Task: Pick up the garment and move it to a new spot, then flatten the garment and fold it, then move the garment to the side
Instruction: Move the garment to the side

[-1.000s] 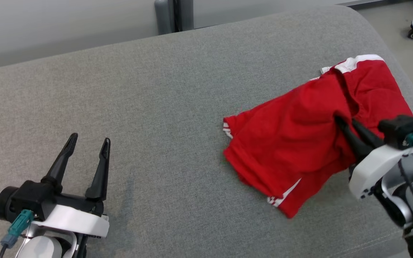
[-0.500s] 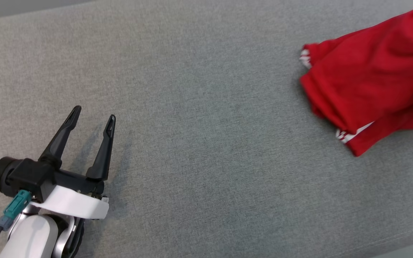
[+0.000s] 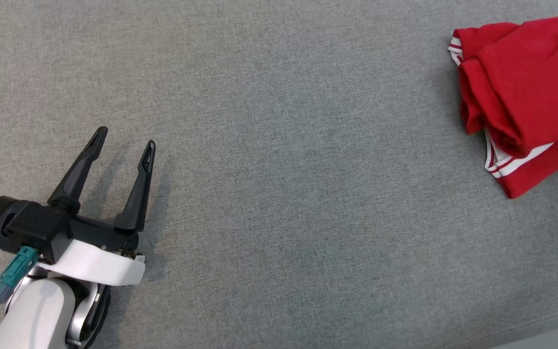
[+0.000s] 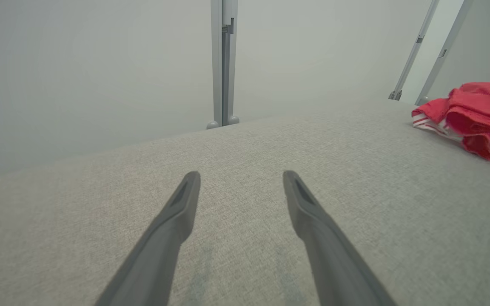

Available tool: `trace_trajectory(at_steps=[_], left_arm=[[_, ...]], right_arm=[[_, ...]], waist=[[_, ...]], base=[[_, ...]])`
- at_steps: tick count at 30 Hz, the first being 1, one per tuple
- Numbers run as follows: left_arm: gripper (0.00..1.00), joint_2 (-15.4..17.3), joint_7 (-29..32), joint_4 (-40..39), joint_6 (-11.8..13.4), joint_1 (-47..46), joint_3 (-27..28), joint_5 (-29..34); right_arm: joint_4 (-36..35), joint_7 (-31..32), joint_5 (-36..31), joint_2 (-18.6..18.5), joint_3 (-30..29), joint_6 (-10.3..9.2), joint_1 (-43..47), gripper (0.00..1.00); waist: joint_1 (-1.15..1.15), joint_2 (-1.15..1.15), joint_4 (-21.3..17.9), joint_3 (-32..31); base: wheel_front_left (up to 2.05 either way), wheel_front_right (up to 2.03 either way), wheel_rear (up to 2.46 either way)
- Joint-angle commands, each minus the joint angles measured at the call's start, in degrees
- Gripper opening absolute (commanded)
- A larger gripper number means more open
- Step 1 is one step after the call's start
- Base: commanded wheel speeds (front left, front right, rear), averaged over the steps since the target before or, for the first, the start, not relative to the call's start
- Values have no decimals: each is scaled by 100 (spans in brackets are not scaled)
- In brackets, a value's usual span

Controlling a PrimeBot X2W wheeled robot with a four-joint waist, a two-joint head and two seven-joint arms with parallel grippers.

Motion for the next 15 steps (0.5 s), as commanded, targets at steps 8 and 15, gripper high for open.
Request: trace_trajectory(at_steps=[8,15], left_arm=[[100,-92,-135,198,17,0,-61,-61],[100,-229,-229,337,182,300,-6,-189]], right_arm=[[216,-436,132,176,-376,-1,387,100],[-951,-621,171,620,-725,-1,1251,100]], waist=[[0,0,63,-466],[0,0,244,-1158]], base=[[0,0,0],[0,0,0]])
